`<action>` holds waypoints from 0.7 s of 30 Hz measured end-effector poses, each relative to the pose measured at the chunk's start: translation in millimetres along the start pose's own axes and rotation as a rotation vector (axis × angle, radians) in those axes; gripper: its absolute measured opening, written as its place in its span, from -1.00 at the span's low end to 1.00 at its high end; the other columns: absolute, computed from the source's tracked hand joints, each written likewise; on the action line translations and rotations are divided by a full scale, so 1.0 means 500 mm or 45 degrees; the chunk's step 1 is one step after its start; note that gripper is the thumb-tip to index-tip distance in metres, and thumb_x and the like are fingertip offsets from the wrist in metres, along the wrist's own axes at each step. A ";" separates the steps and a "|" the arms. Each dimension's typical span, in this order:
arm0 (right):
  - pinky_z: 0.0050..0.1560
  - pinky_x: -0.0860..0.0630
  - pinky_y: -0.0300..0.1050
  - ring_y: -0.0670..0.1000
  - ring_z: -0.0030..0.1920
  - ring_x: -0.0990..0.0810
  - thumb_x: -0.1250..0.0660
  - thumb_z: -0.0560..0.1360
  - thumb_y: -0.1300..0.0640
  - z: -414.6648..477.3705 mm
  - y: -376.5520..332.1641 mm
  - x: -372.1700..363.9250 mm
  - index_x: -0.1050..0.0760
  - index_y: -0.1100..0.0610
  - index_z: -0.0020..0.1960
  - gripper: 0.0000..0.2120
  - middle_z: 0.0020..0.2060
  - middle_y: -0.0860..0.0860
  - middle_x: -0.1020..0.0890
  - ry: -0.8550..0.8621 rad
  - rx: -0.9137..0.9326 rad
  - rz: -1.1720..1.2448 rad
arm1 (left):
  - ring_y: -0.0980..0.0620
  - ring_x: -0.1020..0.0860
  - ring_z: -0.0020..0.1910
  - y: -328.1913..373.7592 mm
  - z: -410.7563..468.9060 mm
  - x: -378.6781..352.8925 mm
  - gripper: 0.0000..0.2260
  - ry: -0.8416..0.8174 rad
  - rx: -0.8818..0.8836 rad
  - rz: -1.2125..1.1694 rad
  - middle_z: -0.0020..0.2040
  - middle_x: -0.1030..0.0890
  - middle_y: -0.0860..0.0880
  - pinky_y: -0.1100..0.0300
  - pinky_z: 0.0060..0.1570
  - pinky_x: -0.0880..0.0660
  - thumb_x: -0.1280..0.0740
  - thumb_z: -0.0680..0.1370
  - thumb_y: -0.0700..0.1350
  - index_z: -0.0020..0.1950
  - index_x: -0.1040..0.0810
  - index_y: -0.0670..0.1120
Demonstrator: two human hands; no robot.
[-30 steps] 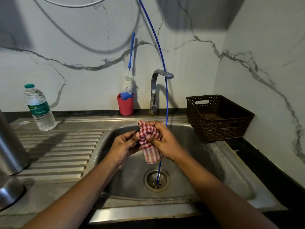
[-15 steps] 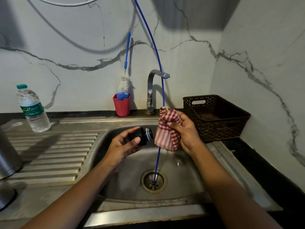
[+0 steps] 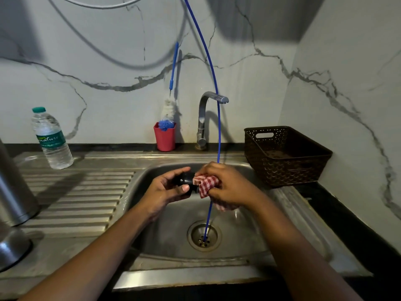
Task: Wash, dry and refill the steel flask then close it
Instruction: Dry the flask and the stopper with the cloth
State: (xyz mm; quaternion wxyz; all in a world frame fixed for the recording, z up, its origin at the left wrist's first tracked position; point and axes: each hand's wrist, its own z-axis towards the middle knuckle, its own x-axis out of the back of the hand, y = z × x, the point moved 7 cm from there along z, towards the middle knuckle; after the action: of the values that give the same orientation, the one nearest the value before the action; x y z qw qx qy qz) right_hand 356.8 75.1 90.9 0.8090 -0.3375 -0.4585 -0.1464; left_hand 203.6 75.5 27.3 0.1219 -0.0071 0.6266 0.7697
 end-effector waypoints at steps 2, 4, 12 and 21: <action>0.16 -0.36 -0.19 -0.06 0.17 -0.41 -0.35 0.43 0.12 0.003 -0.008 -0.006 -0.43 0.01 0.29 -0.57 0.16 -0.04 -0.50 0.017 0.042 -0.239 | -0.01 -0.60 0.12 0.001 0.000 0.002 -0.25 -0.007 -0.020 0.069 0.15 -0.64 -0.08 0.12 -0.06 -0.58 -0.65 0.10 0.10 0.24 -0.56 -0.02; 0.10 -0.33 -0.23 -0.05 0.17 -0.42 -0.34 0.45 0.09 0.006 -0.010 -0.010 -0.41 0.01 0.31 -0.57 0.17 -0.03 -0.50 0.061 0.031 -0.295 | 0.01 -0.59 0.13 0.005 0.001 0.006 -0.25 -0.004 -0.061 0.108 0.16 -0.64 -0.08 0.16 -0.05 -0.57 -0.65 0.11 0.11 0.25 -0.55 -0.04; -0.10 -0.40 -0.35 -0.14 0.03 -0.50 -0.39 0.43 0.19 -0.005 0.012 0.000 -0.40 -0.02 0.17 -0.64 0.05 -0.07 -0.51 0.112 -0.144 0.035 | 0.01 -0.52 0.27 0.020 0.005 0.012 -0.36 -0.096 -0.161 0.373 0.24 -0.59 -0.02 0.13 0.26 -0.45 -0.61 0.17 0.10 0.24 -0.58 0.07; 0.10 -0.41 -0.34 -0.12 0.10 -0.50 -0.38 0.38 0.35 0.001 -0.019 0.004 -0.60 0.10 0.08 -0.69 0.09 -0.04 -0.56 0.137 0.158 0.017 | -0.06 -0.64 0.02 -0.009 -0.008 0.004 -0.23 -0.059 0.129 0.022 0.10 -0.65 -0.12 0.13 -0.16 -0.61 -0.68 0.04 0.06 0.20 -0.58 -0.10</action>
State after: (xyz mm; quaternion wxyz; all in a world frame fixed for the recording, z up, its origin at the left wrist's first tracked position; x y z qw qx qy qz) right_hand 352.0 68.7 96.7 0.8529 -0.2812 -0.4202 -0.1301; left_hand 201.9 73.2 21.6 0.1300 0.0222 0.6618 0.7380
